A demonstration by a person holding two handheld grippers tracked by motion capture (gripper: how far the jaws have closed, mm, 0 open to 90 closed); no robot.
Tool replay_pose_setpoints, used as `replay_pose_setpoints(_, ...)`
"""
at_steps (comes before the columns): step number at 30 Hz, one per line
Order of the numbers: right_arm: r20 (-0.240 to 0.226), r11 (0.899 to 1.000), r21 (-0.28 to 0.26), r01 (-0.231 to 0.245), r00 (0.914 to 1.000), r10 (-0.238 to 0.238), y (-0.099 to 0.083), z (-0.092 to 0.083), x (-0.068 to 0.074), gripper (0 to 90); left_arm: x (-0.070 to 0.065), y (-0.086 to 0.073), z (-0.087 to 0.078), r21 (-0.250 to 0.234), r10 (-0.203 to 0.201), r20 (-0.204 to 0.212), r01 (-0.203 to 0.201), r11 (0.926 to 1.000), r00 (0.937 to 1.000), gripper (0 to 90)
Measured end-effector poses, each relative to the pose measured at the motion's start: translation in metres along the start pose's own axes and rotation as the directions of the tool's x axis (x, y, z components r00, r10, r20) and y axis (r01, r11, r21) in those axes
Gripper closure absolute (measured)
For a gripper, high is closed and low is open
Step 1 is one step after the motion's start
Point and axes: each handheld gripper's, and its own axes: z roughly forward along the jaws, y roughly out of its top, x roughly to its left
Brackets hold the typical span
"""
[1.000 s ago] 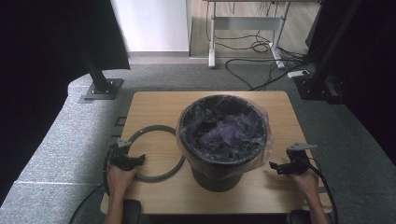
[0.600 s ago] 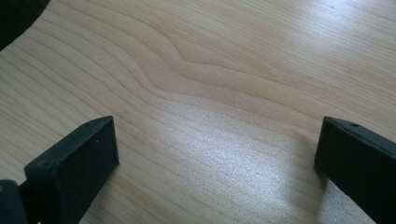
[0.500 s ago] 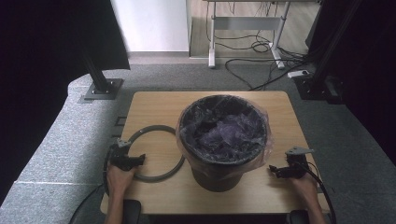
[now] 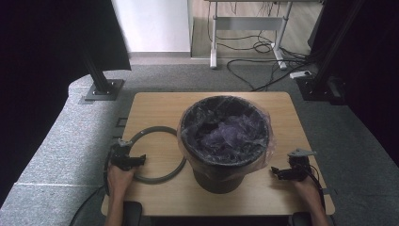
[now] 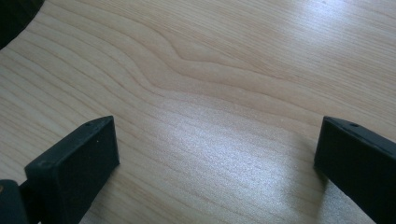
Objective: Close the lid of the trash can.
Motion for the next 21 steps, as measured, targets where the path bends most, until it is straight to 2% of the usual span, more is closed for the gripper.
replay_pose_setpoints(4,0.002,1.000,0.000,-0.002,1.0000,0.002,0.000,0.000,0.000,0.0,0.003,0.007,-0.003,0.045,-0.018,-0.013,0.018,0.9988,0.9998,15.2)
replay_pose_setpoints(6,0.002,1.000,0.000,-0.002,1.0000,0.002,0.000,0.000,0.000,0.0,0.005,0.011,-0.004,0.084,-0.021,-0.015,0.022,0.9962,0.9997,18.1)
replay_pose_setpoints(8,0.003,1.000,0.000,-0.002,1.0000,0.002,0.000,0.000,0.001,0.0,0.006,0.019,-0.004,0.143,-0.029,-0.023,0.032,0.9893,0.9993,21.5)
replay_pose_setpoints(10,0.003,1.000,0.000,-0.003,1.0000,0.003,0.000,0.000,0.001,0.0,0.008,0.028,-0.004,0.209,-0.036,-0.026,0.041,0.9770,0.9990,26.8)
replay_pose_setpoints(11,0.003,1.000,0.000,-0.003,1.0000,0.003,0.000,0.000,0.001,0.0,0.009,0.032,-0.003,0.245,-0.040,-0.028,0.046,0.9683,0.9988,29.4)
replay_pose_setpoints(13,0.003,1.000,0.000,-0.003,1.0000,0.003,0.000,0.000,0.001,0.0,0.012,0.042,-0.002,0.322,-0.049,-0.038,0.059,0.9450,0.9981,36.4)
replay_pose_setpoints(16,0.003,1.000,0.001,-0.003,1.0000,0.003,0.000,0.000,0.001,0.0,0.014,0.055,0.002,0.427,-0.054,-0.042,0.066,0.9018,0.9977,47.3)
replay_pose_setpoints(19,0.003,1.000,0.000,-0.002,1.0000,0.002,0.000,0.000,0.001,0.0,0.015,0.065,0.005,0.501,-0.053,-0.040,0.066,0.8631,0.9978,60.3)
replay_pose_setpoints(20,0.003,1.000,0.000,-0.002,1.0000,0.002,0.000,0.000,0.001,0.0,0.015,0.067,0.006,0.518,-0.057,-0.042,0.071,0.8523,0.9975,65.2)
replay_pose_setpoints(21,0.003,1.000,0.000,-0.002,1.0000,0.002,0.000,0.000,0.001,0.0,0.016,0.069,0.007,0.529,-0.064,-0.043,0.077,0.8451,0.9970,71.8)
